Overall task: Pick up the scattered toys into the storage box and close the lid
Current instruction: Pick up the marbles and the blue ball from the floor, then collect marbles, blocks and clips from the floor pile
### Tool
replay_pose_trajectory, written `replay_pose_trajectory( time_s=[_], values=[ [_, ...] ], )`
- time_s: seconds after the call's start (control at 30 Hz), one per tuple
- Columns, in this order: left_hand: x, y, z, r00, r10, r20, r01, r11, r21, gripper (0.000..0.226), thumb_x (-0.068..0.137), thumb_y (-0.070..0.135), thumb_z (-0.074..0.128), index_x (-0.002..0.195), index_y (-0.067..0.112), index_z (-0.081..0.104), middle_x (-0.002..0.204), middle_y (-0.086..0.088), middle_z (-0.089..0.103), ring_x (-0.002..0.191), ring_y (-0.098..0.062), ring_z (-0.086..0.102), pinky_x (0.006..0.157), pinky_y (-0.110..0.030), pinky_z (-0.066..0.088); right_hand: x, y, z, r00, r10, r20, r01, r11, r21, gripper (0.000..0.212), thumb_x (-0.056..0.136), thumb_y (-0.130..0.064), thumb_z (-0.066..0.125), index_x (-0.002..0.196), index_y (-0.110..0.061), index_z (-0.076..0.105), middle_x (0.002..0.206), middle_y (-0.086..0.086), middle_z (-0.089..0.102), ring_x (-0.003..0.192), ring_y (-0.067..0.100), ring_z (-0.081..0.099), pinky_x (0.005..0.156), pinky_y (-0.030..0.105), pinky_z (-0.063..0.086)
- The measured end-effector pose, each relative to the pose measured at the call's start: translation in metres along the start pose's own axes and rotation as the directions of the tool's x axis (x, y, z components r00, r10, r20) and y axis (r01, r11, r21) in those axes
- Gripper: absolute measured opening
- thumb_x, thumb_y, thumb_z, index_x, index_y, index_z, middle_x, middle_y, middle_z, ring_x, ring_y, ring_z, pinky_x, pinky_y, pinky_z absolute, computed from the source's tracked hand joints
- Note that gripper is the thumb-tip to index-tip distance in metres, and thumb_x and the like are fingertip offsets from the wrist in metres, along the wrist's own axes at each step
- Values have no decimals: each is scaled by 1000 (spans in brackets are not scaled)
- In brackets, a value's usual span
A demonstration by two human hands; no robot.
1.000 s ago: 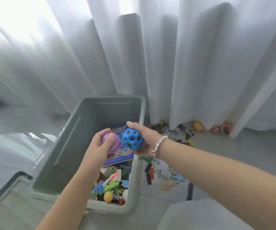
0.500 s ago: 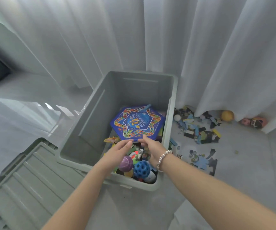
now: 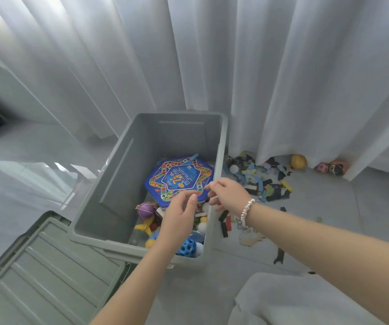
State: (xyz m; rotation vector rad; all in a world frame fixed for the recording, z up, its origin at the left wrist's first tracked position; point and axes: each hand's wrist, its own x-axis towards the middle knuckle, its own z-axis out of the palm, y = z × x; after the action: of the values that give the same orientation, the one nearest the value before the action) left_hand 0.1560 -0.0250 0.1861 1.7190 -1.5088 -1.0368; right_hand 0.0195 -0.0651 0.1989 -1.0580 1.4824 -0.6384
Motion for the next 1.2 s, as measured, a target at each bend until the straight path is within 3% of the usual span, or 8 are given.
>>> replay_pose_trajectory(
  time_s=[0.23, 0.37, 0.67, 0.8, 0.97, 1.03, 1.13, 1.2],
  values=[
    [25, 76, 87, 984, 99, 148, -98, 995, -12, 23, 98, 32, 40, 110, 23, 57, 95, 7, 63, 92, -14, 63, 82, -31, 50, -8, 17, -127, 996, 11, -92, -17, 998, -59, 25, 97, -27, 41, 102, -10, 58, 79, 1, 56, 65, 13, 53, 57, 22, 46],
    [45, 95, 157, 963, 69, 261, -79, 996, 32, 24, 99, 36, 38, 108, 22, 56, 98, 3, 63, 88, -12, 62, 71, -22, 46, 3, 59, -192, 982, 59, -178, -70, 996, -56, 23, 97, -29, 40, 100, -13, 57, 82, 0, 59, 68, 13, 56, 61, 25, 47],
    [87, 61, 307, 878, -31, 478, -88, 970, 225, 20, 99, 33, 37, 102, 21, 53, 96, 2, 60, 93, -18, 61, 76, -34, 47, 45, 190, -268, 933, 245, -264, -249, 968, 19, 22, 95, -26, 42, 101, -11, 57, 82, -1, 58, 70, 14, 56, 57, 22, 45],
    [93, 34, 347, 842, -67, 536, -96, 958, 270, 23, 99, 30, 39, 109, 18, 56, 100, 2, 59, 94, -18, 62, 75, -30, 46, 58, 246, -280, 904, 258, -342, -278, 960, -10, 14, 93, -23, 45, 91, -17, 57, 83, 0, 57, 76, 19, 55, 57, 23, 40],
    [99, -4, 378, 829, -116, 547, -70, 949, 307, 21, 98, 29, 40, 107, 19, 56, 108, -3, 59, 96, -19, 62, 76, -27, 43, 59, 303, -291, 841, 252, -480, -364, 919, -155, 15, 90, -22, 52, 101, -18, 61, 104, 7, 49, 83, 21, 57, 70, 21, 38],
    [96, -17, 387, 831, -145, 536, -36, 949, 312, 15, 98, 30, 40, 101, 25, 54, 109, -1, 58, 94, -19, 62, 74, -26, 41, 55, 320, -294, 839, 268, -473, -397, 897, -196, 21, 89, -24, 56, 110, -20, 59, 106, 4, 38, 86, 20, 59, 76, 19, 38],
    [86, -35, 394, 850, -183, 495, 9, 943, 334, 16, 97, 28, 43, 101, 20, 56, 102, -1, 58, 91, -18, 58, 73, -25, 39, 52, 337, -295, 856, 322, -405, -435, 871, -227, 33, 85, -27, 63, 116, -20, 54, 111, 3, 32, 71, 13, 54, 77, 18, 38],
    [78, -50, 395, 882, -202, 425, 38, 931, 363, 20, 95, 29, 47, 103, 14, 58, 101, -8, 59, 85, -19, 55, 73, -28, 42, 52, 346, -292, 860, 355, -366, -464, 843, -272, 40, 81, -29, 68, 116, -19, 52, 114, 4, 33, 79, 19, 50, 83, 22, 39]
  ],
)
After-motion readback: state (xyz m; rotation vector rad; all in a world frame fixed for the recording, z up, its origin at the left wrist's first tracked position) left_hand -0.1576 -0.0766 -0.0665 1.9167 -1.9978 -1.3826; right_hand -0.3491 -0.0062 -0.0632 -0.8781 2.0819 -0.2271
